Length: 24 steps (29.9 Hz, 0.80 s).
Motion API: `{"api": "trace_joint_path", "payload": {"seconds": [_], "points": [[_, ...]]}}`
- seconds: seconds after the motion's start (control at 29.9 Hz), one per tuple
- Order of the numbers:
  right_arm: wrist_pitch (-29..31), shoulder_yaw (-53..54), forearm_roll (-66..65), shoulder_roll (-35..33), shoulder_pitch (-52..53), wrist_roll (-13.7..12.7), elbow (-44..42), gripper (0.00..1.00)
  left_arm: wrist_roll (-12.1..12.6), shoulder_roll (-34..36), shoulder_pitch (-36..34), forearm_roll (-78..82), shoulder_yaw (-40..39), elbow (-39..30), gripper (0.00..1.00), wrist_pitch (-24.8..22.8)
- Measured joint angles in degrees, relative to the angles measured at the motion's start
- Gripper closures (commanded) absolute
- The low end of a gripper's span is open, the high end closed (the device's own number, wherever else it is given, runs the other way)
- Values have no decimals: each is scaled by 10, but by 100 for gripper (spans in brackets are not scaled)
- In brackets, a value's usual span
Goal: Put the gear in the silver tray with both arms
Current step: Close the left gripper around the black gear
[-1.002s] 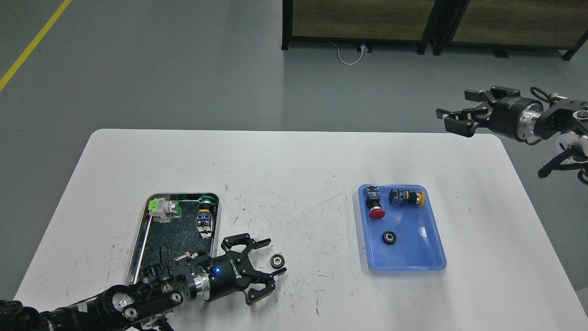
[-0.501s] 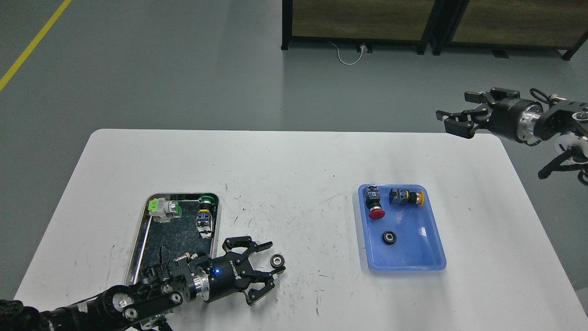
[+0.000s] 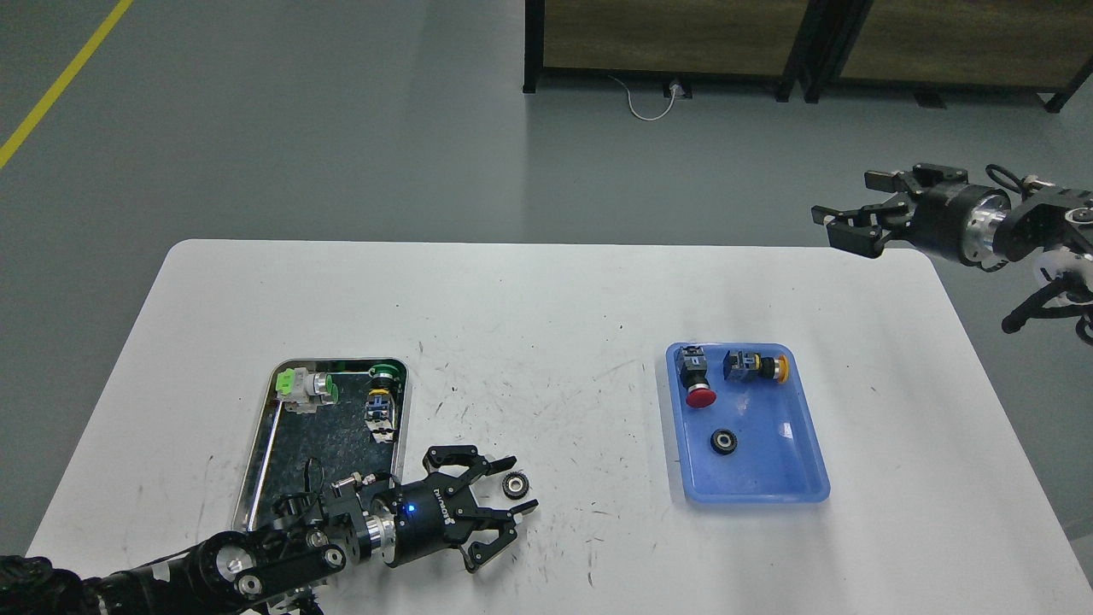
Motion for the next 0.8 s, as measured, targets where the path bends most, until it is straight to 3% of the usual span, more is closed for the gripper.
{"api": "trace_joint_path", "payload": {"seconds": [0.8], "points": [[0, 1, 0, -1, -7, 1, -1, 11, 10, 0, -4, 0, 6, 3, 68, 0]]}}
